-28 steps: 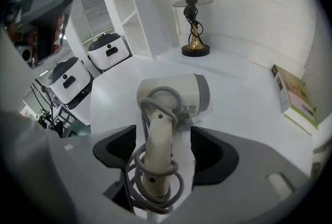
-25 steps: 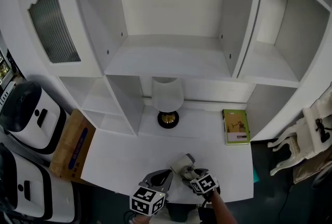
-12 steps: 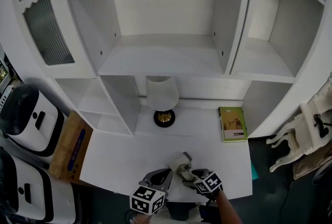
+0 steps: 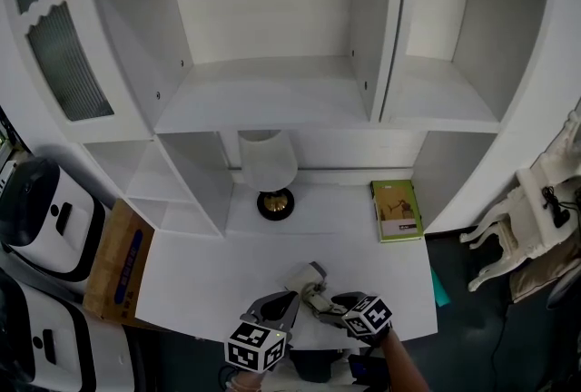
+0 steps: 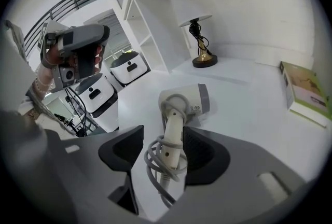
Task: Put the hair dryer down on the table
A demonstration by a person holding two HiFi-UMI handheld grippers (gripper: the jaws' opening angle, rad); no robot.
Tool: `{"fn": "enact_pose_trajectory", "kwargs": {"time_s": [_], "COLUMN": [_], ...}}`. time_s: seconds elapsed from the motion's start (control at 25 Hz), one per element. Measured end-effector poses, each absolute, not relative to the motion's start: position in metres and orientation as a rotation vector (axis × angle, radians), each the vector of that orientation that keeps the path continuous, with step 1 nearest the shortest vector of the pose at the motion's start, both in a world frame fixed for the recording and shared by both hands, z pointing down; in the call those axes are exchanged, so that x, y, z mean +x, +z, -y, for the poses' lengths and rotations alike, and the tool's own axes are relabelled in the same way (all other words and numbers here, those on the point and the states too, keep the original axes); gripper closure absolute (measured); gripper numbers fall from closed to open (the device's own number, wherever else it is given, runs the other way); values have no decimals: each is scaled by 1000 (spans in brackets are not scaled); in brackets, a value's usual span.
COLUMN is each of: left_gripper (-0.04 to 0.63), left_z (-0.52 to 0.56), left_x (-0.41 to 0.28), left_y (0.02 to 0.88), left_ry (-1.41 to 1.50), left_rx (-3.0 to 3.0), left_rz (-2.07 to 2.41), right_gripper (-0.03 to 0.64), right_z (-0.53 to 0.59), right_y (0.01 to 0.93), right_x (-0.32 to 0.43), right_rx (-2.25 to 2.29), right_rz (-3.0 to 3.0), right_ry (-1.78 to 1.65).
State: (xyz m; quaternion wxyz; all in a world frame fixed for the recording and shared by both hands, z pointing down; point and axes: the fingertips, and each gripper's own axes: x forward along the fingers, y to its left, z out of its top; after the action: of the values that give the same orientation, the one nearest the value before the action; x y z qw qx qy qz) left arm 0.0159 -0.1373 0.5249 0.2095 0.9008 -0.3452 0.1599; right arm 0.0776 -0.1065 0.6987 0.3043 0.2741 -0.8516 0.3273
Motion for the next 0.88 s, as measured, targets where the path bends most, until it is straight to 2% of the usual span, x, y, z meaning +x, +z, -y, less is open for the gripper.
{"fn": "enact_pose_trajectory", "kwargs": {"time_s": [0.28,0.4,0.6,0.88], "left_gripper": [595,595,595,595], "left_z": [132,130,127,124], "left_x": [23,24,27,27], "left_y": [527,527,527,529], "left_ry": [456,457,462,464], "left_rx": [2513,2511,2514,2505], "left_rz": [948,946,942,954], "right_gripper": [360,398,413,474], "right_z": [99,99,96,96], "right_y": [688,682,676,666], "right_x": [81,81,81,81], "right_rx": [708,716,709,727], "right_rz": [2285,2295,2300,2328], "right_ry": [849,818,784,759]}}
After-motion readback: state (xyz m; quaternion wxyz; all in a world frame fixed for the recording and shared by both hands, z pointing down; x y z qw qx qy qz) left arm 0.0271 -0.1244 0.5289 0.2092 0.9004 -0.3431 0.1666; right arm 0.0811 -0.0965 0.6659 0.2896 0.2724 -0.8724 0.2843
